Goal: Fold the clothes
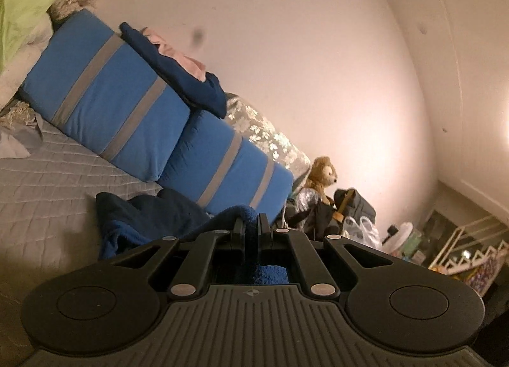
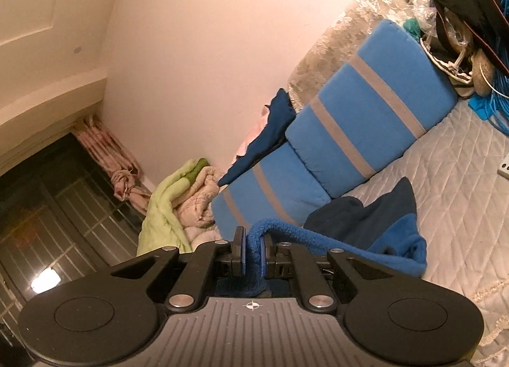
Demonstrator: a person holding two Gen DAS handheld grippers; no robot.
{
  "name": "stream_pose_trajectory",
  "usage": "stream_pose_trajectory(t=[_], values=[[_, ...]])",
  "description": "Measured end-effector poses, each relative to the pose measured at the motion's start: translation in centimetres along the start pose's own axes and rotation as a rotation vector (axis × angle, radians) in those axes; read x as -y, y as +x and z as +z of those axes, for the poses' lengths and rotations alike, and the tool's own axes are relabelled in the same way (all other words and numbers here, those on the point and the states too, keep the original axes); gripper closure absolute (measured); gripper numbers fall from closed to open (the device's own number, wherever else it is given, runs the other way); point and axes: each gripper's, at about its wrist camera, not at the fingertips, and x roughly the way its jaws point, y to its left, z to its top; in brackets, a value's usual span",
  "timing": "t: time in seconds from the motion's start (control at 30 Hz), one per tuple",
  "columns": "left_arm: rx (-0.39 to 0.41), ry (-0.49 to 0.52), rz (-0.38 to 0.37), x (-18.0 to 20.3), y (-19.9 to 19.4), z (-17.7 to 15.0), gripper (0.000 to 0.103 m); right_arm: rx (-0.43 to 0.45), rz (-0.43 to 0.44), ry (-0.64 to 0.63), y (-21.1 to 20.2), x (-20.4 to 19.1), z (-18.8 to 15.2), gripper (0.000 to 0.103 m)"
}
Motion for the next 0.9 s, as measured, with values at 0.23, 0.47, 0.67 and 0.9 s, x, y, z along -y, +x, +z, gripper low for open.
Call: stream_pose_trajectory(t=[0.23,0.47,0.67,0.9], values=[[0.009,-0.078,0.035,-2.6,1.5,1.6,0.093,0.041,-0.044,0.044,1.9,1.4,1.7,0.093],[-0.007,-0.09,0.073,-3.8,4.8,3.4,0.093,0.068,-0.1,0.085,4.6,3.5,3.3,0.093],[-0.01,-0.048,0.146,-3.9,7.8,5.3,0.093,0.078,-0.143,0.093,7.3,4.9,4.8,0.093],[-0.022,-0.016,0.197,-4.7,11.4,7.5,0.094,0.086,-0.192,0.092,10.7,6.1,6.9,0.093]])
